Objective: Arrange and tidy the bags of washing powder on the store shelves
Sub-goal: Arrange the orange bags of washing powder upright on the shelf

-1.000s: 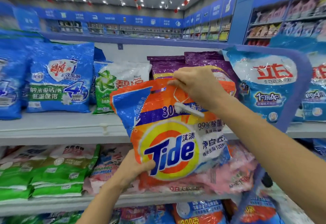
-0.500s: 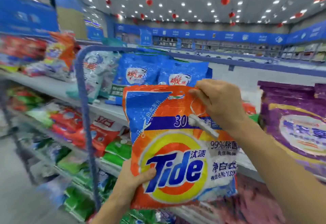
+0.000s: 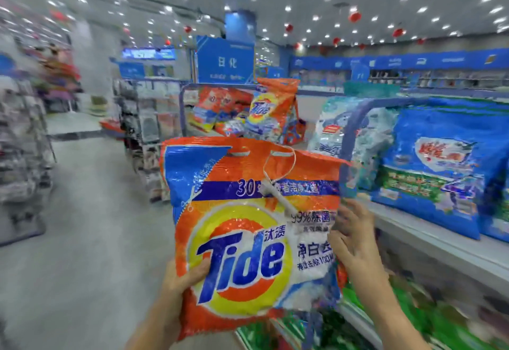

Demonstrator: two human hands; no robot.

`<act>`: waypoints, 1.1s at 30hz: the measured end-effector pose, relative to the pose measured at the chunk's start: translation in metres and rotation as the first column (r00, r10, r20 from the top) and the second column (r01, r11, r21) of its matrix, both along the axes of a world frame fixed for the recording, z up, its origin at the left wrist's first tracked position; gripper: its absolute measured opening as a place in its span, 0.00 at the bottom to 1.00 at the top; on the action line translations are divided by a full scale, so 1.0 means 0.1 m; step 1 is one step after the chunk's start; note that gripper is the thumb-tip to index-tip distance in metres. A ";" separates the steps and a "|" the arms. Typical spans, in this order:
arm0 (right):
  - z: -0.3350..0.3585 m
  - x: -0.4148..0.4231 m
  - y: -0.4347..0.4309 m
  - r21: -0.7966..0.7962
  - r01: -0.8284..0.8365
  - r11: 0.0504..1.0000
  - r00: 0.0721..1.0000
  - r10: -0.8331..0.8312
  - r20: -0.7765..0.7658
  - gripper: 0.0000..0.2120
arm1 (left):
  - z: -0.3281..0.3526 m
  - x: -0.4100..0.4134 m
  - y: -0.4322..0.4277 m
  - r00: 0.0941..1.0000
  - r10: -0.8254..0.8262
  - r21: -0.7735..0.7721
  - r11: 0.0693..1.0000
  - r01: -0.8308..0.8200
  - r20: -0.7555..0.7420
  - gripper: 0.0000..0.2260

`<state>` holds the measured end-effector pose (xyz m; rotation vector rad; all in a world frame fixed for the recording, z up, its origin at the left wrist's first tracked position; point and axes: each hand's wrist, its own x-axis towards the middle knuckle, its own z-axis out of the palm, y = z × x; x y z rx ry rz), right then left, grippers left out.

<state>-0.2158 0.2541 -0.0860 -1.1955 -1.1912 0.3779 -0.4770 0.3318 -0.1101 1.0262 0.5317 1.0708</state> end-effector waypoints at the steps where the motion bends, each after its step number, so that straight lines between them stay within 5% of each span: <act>1: -0.08 -0.10 0.24 -0.053 -0.092 0.994 0.995 0.089 -0.053 0.22 | 0.04 -0.13 0.16 1.000 -0.011 -0.001 1.000 0.011 -0.004 0.21; 4: -0.18 -0.38 0.87 -0.172 -0.316 0.933 0.928 0.267 -0.259 0.12 | 0.13 -0.41 0.60 0.998 -0.061 -0.028 0.998 0.061 -0.010 0.32; 7: -0.19 -0.57 1.41 -0.169 -0.373 0.912 0.901 0.313 -0.300 0.24 | 0.18 -0.57 1.09 0.998 -0.053 -0.055 0.997 0.053 -0.015 0.32; 13: -0.05 -0.68 2.43 -0.045 -0.014 0.999 0.973 0.004 -0.230 0.14 | 0.21 -0.61 2.17 0.998 -0.005 -0.015 1.000 0.004 -0.062 0.27; 24: 0.46 -0.26 4.13 0.079 0.180 0.981 0.960 -0.157 -0.233 0.30 | 0.50 -0.05 4.52 0.997 0.000 0.015 1.000 0.001 -0.080 0.16; 33: 0.98 0.25 5.01 0.183 0.448 0.875 0.882 -0.399 -0.252 0.18 | 0.99 1.08 6.15 0.964 -0.234 0.192 0.948 0.255 -0.125 0.30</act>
